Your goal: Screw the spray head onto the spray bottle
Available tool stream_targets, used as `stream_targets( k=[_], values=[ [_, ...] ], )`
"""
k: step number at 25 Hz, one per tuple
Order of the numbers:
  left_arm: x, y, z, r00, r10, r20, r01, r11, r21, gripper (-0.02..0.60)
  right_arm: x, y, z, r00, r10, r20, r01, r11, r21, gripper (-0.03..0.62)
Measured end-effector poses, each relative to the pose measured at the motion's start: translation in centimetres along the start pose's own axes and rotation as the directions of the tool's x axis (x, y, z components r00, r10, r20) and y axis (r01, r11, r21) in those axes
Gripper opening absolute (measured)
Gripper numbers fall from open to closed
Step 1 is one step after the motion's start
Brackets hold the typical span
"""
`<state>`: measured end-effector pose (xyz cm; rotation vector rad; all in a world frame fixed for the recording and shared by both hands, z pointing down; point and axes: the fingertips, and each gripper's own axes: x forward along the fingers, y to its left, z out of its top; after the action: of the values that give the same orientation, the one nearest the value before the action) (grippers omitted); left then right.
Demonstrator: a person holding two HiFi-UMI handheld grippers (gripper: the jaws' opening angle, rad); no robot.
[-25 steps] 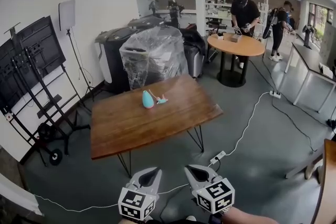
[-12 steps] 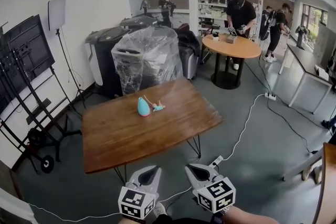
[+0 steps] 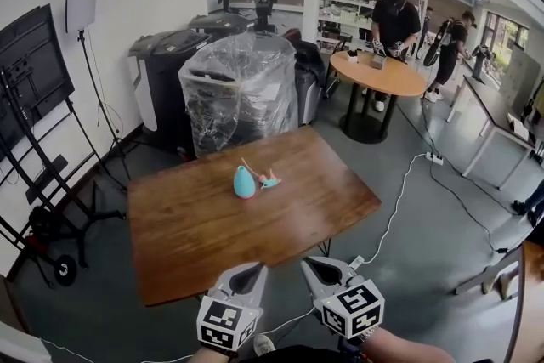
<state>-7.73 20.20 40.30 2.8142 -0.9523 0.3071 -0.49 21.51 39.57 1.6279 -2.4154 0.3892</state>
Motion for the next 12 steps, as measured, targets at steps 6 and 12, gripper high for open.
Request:
stream_targets(
  k=[6,12],
  values=[
    [1.2,3.7,0.1,1.0,-0.02,-0.006,0.02,1.0,-0.01,0.015,4.3,0.0,1.7,1.0,-0.009,-0.017,0.009,1.0,-0.019,-0.009],
    [3.0,6.4,-0.9,0.999,-0.015,-0.045,0.014,1.0,-0.014,0.015,7.4,-1.0,1.6,0.999,0.004,-0.04,-0.005,1.0,-0.009,-0.009]
  ],
)
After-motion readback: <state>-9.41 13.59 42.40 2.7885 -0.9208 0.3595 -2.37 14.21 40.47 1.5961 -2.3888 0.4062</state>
